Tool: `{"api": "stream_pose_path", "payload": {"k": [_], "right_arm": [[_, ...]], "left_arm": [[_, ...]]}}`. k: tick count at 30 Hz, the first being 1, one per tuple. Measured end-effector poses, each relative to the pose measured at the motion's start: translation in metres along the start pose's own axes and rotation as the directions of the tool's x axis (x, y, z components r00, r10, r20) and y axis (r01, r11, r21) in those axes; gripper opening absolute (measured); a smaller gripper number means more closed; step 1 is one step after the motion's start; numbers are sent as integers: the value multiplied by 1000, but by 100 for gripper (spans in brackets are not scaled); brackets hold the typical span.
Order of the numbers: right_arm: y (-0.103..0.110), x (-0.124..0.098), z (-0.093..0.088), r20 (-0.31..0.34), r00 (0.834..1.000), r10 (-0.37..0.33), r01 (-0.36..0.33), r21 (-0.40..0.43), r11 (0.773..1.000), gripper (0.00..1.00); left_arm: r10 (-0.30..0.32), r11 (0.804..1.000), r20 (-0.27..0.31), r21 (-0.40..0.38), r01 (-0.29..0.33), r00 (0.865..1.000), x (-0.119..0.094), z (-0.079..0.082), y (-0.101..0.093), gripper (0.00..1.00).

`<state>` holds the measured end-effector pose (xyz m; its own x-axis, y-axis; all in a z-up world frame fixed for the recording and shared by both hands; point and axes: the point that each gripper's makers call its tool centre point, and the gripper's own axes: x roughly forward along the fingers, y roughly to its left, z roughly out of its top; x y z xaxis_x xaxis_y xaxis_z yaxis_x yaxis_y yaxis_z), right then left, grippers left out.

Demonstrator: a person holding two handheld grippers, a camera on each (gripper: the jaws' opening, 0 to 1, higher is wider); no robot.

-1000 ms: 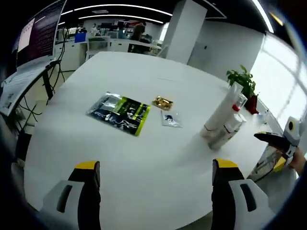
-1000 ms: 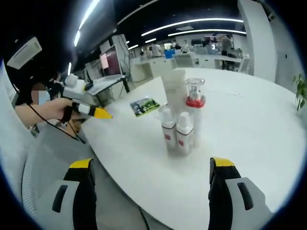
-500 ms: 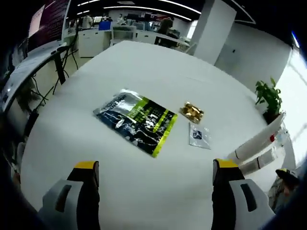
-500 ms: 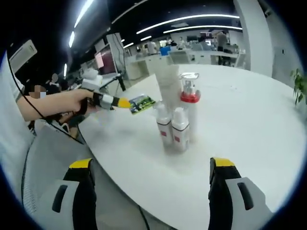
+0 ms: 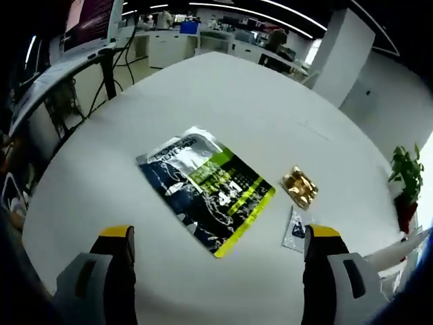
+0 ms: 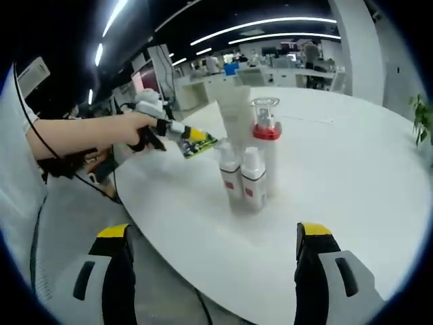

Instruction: Arrange the skincare products in the storage area until every visible bottle or jar stands upright without overlapping.

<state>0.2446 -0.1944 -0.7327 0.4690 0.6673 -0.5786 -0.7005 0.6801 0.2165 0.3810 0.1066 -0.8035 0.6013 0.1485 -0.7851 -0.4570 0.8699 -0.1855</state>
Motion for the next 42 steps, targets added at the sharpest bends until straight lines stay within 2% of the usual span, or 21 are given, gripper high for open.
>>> {"api": "stream_pose_path", "payload": {"k": [4, 8, 11, 15, 16, 20, 23, 29, 37, 42], "right_arm": [[0, 0, -1, -4, 1000, -1, 1, 8, 1000, 99], [0, 0, -2, -9, 1000, 0, 1, 9, 1000, 99], [-1, 0, -3, -14, 1000, -3, 3, 14, 1000, 99], [-2, 0, -4, -16, 1000, -5, 6, 23, 1000, 99], [-2, 0, -4, -17, 1000, -7, 8, 25, 1000, 98], [-4, 0, -5, -21, 1000, -12, 13, 33, 999, 98], [-4, 1, -6, -23, 1000, -14, 15, 39, 999, 98], [-5, 1, -7, -28, 999, -15, 16, 48, 999, 98], [-4, 2, -7, -26, 1000, -6, 7, 57, 998, 98], [-4, 1, -7, -25, 1000, -9, 10, 56, 998, 97]], "left_arm": [[50, 998, 11, -25, -49, 999, 6, 7, 2, 99], [48, 995, -13, -88, -49, 999, 20, 10, -3, 99], [85, 991, -27, -106, -88, 996, 26, 12, -1, 99], [152, 975, -49, -154, -158, 987, 33, 14, 1, 99], [192, 966, -38, -167, -196, 981, 34, 17, 5, 99], [250, 956, -81, -140, -259, 965, 40, 17, 9, 99], [256, 952, -91, -150, -268, 962, 47, 18, 6, 99], [290, 948, -101, -106, -301, 952, 62, 26, 12, 99], [262, 963, -49, -56, -264, 964, 68, 34, 12, 98], [230, 973, -29, -13, -231, 973, 66, 36, 8, 90]]}}
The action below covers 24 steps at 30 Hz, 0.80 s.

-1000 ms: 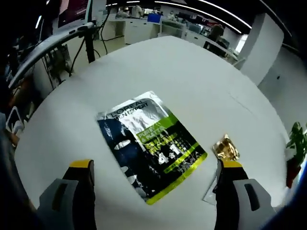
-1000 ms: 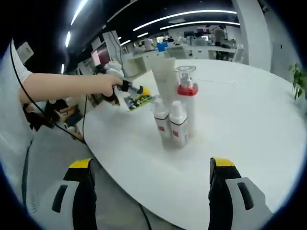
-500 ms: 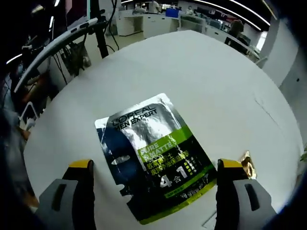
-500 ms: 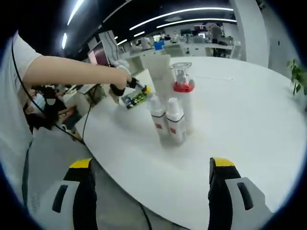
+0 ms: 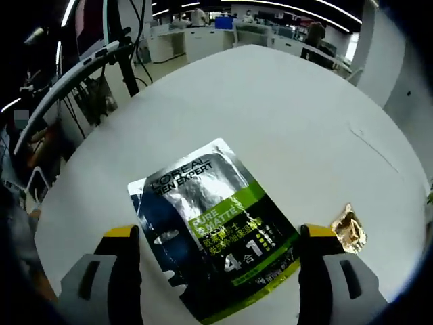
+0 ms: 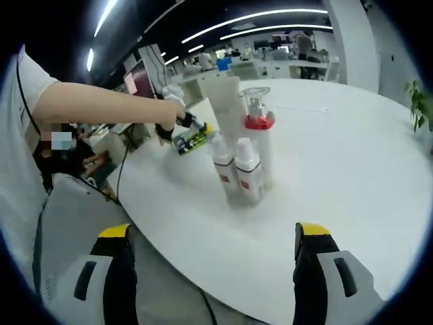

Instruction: Arrange the skincare products in the storage area until every visible bottle or jar stands upright without overlapping.

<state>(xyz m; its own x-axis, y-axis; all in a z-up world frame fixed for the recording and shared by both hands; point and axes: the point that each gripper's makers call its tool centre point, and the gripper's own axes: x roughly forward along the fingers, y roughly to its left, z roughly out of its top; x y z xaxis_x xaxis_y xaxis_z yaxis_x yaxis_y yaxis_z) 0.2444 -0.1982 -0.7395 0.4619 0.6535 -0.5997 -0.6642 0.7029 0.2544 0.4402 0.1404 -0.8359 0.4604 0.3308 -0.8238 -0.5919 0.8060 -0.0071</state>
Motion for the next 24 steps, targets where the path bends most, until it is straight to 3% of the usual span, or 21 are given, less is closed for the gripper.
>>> {"api": "stream_pose_path", "payload": {"k": [9, 12, 18, 20, 24], "right_arm": [[1, 0, 0, -2, 1000, -1, 1, -10, 1000, 97], [1, -1, 1, -2, 1000, -3, 3, -18, 1000, 96], [1, -1, 1, -1, 1000, -3, 2, -23, 1000, 96], [2, -1, 1, -1, 1000, -2, 2, -28, 1000, 96], [3, -2, 1, -2, 1000, -1, 1, -38, 999, 96]], "left_arm": [[-40, 998, 38, 58, 38, 998, -2, -2, 11, 72], [-67, 993, 48, 99, 62, 997, -5, -5, 13, 72], [-128, 973, 51, 200, 115, 990, -9, -8, 15, 70], [-156, 955, 68, 264, 134, 985, -14, -7, 12, 64], [-162, 955, 69, 261, 139, 984, -17, -12, 15, 63]]}}
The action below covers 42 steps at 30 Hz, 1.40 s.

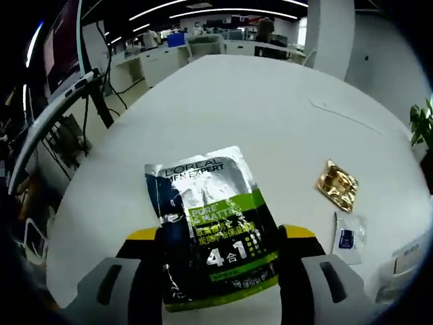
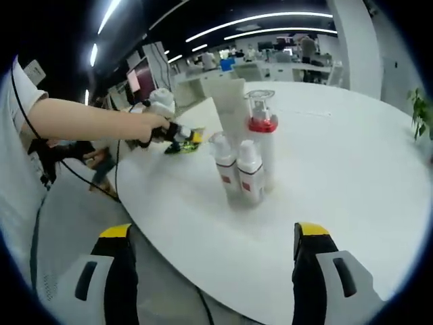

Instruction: Arrange the skincare products in the storage area until every visible bottle or jar stands upright without overlapping.

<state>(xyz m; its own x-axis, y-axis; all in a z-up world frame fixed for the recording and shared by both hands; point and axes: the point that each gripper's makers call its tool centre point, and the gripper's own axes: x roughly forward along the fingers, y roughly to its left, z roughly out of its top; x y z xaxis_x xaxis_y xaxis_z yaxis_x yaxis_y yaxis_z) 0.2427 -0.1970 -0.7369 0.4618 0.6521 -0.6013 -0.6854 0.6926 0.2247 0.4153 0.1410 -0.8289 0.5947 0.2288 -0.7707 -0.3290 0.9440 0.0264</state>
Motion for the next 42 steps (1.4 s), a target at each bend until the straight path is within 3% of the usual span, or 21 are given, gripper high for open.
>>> {"api": "stream_pose_path", "payload": {"k": [3, 5, 6, 7, 8, 9, 11, 14, 18, 24, 30, 35, 39, 40, 42], "right_arm": [[0, 0, 0, 0, 1000, 1, -1, -3, 1000, 96], [0, 0, 0, 0, 1000, 1, -1, -6, 1000, 96], [0, 0, 0, -1, 1000, 2, -2, -8, 1000, 96], [1, 1, 0, -3, 1000, 4, -4, -10, 1000, 96], [1, 1, 0, -4, 1000, 5, -5, -11, 1000, 96], [2, 1, -1, -5, 1000, 4, -4, -15, 1000, 96], [1, 1, 0, -6, 1000, 5, -5, -19, 1000, 96], [1, 1, 0, -6, 1000, 3, -3, -19, 1000, 96], [1, 1, 1, -2, 1000, 1, -1, -23, 1000, 96], [2, 1, 2, 2, 1000, 4, -4, -35, 999, 96], [3, 0, 6, 15, 1000, 9, -8, -36, 999, 95], [0, -4, 13, 57, 998, 15, -16, 3, 1000, 92], [1, -5, 14, 73, 997, 14, -15, 15, 1000, 91], [1, -5, 15, 75, 997, 14, -15, 14, 1000, 90], [1, -8, 20, 92, 996, 7, -7, -5, 1000, 87]], "left_arm": [[-16, 1000, 17, 23, 15, 1000, -6, -3, 1, 61], [-29, 999, 29, 44, 28, 999, -10, -4, 0, 55], [-35, 998, 33, 61, 33, 999, -13, -5, -1, 45], [-38, 996, 48, 84, 33, 998, -14, -3, 0, 26], [-65, 998, 46, 13, 65, 997, -15, -7, -4, 25], [-67, 998, 47, -11, 68, 997, -14, -8, -3, 24], [-60, 998, 53, 36, 58, 997, -12, -7, 0, 23], [-85, 996, 73, 13, 84, 994, -19, -6, -3, 19], [-136, 990, 99, 59, 130, 986, -19, 1, -7, 11], [-184, 982, 130, 74, 175, 974, -41, -4, -12, 7], [-268, 957, 160, 154, 245, 950, -50, -5, -22, 5], [-326, 937, 191, 192, 291, 926, -80, -10, -29, 5], [-379, 917, 221, 217, 334, 899, -94, -2, -37, 5], [-408, 905, 234, 232, 357, 882, -107, 2, -40, 5], [-431, 894, 244, 245, 375, 869, -115, 3, -41, 5]]}}
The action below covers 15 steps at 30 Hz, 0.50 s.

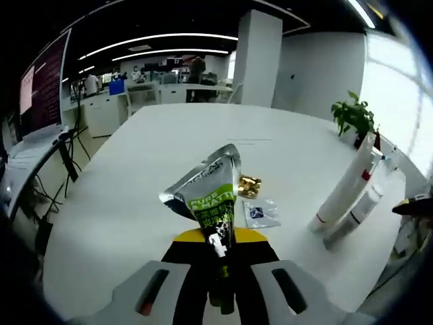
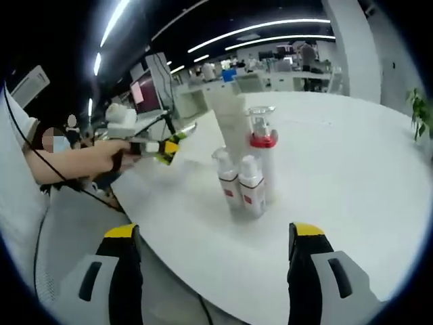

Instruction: Arrange the skincare products in the storage area until every visible bottle or jar stands upright without overlapping.

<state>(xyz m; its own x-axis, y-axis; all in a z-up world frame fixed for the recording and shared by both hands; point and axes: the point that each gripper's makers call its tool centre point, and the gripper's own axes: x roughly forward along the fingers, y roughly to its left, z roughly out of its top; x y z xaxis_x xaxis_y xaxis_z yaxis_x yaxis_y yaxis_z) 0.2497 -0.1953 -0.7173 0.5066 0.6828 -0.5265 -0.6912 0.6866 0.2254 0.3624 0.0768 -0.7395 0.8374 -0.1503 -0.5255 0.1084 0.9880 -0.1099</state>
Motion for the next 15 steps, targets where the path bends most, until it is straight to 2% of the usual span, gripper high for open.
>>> {"api": "stream_pose_path", "payload": {"k": [1, 5, 7, 10, 12, 13, 15], "right_arm": [[-1, 0, 2, 9, 1000, -3, 3, -6, 1000, 85], [0, -3, 9, 42, 999, -8, 9, -19, 1000, 82], [3, -4, 16, 76, 997, 16, -16, -6, 1000, 80], [22, -4, 29, 140, 983, 122, -124, 10, 992, 72], [33, -4, 35, 152, 975, 163, -166, 5, 986, 67], [38, -3, 38, 162, 970, 180, -184, 13, 983, 68], [54, -2, 50, 203, 950, 238, -250, 34, 968, 70]], "left_arm": [[-13, 1000, 10, 9, 13, 1000, -4, 2, -3, 5], [-104, 994, 58, 26, 103, 993, -29, 12, -36, 5], [-137, 990, 74, 45, 133, 988, -41, 16, -46, 5], [-197, 979, 95, 71, 190, 976, -56, 21, -61, 5], [-209, 976, 103, 75, 202, 972, -67, 23, -71, 5], [-233, 970, 106, 95, 224, 967, -73, 25, -79, 5], [-264, 961, 120, 112, 251, 957, -81, 28, -89, 5]]}}
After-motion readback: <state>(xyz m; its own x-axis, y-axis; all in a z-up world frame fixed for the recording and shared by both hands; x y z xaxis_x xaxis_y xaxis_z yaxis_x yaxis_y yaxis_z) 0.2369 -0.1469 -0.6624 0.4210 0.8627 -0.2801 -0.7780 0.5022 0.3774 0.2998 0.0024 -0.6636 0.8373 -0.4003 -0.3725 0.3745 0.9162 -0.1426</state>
